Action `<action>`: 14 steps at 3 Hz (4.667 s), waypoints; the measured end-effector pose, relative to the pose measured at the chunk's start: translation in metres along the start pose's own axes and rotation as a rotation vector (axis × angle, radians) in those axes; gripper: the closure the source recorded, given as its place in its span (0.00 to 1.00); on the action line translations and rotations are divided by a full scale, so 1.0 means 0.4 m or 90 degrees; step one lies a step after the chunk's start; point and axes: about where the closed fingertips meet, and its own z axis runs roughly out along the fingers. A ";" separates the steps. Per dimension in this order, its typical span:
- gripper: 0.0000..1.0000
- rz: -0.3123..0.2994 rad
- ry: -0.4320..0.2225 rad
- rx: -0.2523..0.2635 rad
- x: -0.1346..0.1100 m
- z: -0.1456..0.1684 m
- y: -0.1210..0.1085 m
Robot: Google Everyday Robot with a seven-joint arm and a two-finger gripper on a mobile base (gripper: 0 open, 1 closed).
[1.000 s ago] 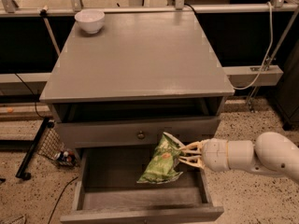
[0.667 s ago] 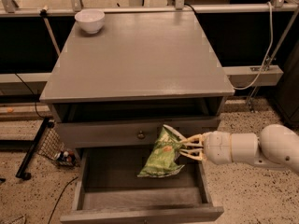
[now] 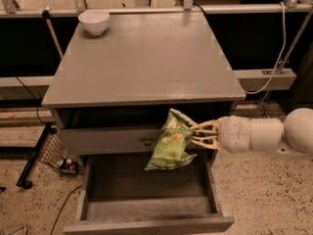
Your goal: Pick green jalapeno chip bag from middle drawer and place on counter
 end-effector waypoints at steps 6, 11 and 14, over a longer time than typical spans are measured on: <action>1.00 -0.115 0.096 0.011 -0.133 -0.056 -0.363; 0.75 -0.027 0.148 0.028 0.019 -0.023 -0.596; 0.00 -0.027 0.141 0.019 0.018 0.005 -0.589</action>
Offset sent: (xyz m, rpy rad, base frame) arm 0.0059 0.0176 0.1033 -0.1093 -0.2130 0.0578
